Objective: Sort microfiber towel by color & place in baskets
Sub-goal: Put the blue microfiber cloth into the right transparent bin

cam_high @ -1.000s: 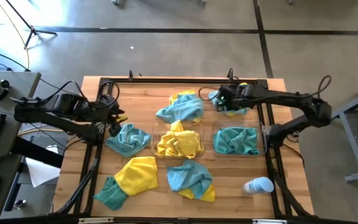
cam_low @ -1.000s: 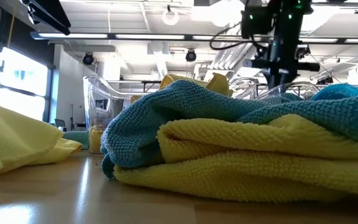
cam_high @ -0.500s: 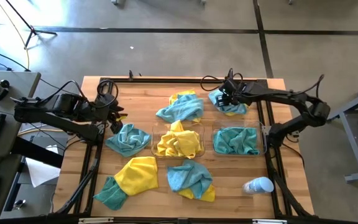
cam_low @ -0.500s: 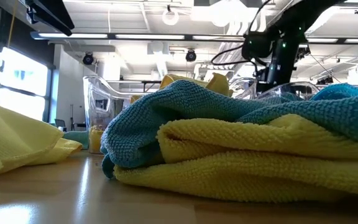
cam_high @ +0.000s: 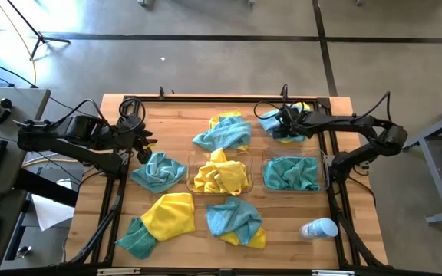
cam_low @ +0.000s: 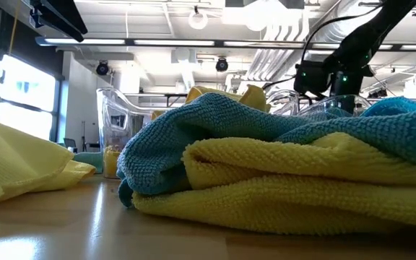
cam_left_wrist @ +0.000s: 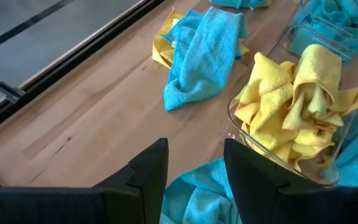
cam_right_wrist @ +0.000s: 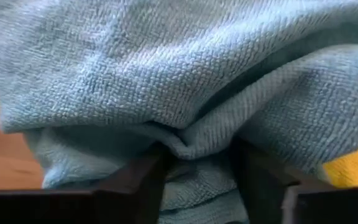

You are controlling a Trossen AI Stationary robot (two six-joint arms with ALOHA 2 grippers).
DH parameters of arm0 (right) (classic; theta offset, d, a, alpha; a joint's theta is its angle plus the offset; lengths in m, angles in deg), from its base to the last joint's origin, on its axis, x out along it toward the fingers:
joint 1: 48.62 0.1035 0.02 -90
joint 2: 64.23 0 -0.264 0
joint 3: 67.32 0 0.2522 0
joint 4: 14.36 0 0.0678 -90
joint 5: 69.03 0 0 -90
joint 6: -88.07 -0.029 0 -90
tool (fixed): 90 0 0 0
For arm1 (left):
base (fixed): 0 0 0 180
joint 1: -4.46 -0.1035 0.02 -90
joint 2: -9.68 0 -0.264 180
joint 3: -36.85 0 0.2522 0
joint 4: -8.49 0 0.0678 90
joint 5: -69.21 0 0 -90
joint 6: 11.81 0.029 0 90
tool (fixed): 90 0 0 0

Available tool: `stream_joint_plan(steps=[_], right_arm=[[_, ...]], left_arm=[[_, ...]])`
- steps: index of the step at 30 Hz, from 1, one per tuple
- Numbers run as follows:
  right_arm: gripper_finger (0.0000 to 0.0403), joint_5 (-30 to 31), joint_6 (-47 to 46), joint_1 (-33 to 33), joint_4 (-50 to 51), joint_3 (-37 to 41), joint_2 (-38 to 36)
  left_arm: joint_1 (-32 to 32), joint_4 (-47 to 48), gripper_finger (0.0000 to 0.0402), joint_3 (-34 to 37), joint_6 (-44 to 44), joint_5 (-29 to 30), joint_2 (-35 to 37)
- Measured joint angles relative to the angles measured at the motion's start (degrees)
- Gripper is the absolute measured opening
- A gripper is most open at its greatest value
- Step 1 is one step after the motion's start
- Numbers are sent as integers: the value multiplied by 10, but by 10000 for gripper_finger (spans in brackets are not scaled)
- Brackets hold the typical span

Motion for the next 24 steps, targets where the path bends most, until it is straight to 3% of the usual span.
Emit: stream_joint_plan(steps=[7,11,16,24], right_arm=[[14,-18,21,0,-2,0,-8],[24,-25,-3,1,25,0,-50],[5,-4,-28,18,91,-12,-159],[2,87,-78,115,212,-148,-302]], left_arm=[[0,0,145,0,0,0,0],[0,0,145,0,1,0,0],[0,0,145,0,1,-1,0],[0,1,145,0,2,-4,0]])
